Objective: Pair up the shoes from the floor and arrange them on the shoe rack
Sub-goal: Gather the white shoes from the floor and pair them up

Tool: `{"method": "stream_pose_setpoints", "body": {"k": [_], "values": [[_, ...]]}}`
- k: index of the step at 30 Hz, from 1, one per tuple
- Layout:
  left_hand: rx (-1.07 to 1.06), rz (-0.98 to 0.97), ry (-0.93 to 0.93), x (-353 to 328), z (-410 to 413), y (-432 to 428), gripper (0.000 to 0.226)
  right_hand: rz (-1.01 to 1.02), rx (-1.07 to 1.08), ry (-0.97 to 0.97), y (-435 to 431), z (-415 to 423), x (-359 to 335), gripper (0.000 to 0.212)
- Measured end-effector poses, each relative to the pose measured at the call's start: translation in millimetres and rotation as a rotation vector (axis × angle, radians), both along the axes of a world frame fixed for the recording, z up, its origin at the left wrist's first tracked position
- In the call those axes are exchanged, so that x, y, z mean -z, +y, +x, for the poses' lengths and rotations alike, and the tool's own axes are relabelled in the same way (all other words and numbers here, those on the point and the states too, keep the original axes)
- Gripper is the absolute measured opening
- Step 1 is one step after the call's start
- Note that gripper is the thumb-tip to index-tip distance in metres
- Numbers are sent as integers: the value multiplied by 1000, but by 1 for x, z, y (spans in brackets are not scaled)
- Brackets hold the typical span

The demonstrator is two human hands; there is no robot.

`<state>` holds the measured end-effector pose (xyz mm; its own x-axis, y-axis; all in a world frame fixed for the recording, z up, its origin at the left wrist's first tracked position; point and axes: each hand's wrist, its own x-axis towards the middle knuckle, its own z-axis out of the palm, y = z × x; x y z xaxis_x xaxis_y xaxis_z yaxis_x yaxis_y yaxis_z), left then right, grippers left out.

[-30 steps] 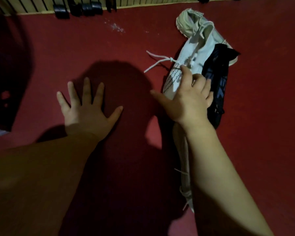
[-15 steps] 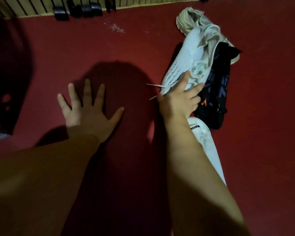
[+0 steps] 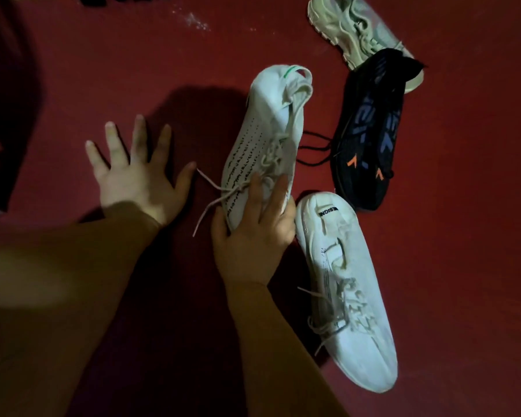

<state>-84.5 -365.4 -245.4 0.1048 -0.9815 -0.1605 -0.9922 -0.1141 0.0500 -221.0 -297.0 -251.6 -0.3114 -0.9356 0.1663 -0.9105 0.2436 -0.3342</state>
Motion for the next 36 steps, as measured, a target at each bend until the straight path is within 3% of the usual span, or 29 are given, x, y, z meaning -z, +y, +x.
{"method": "stream_pose_setpoints", "body": {"k": [5,10,12,15,20,27,30,33,36], "values": [[9,-19,48,-3,0,2,67,-32,-6,24,1,1,5,65],[149,197,42,-14,18,7,71,-46,-20,33,-3,-2,5,64],[237,296,82,-26,34,40,78,-33,-14,55,-1,-2,8,65],[284,409,-3,-29,62,120,81,-37,-30,60,0,-3,6,65],[181,518,-45,-29,86,216,83,209,-87,-50,30,-2,-26,78],[344,673,-98,-56,104,258,87,306,-16,-201,118,27,-49,102],[365,668,-158,-67,130,280,87,468,93,-284,127,40,-59,116],[297,660,-107,-76,164,301,85,640,143,-272,139,64,-68,119],[185,641,-49,-84,207,318,84,684,151,-247,160,95,-72,115]]}}
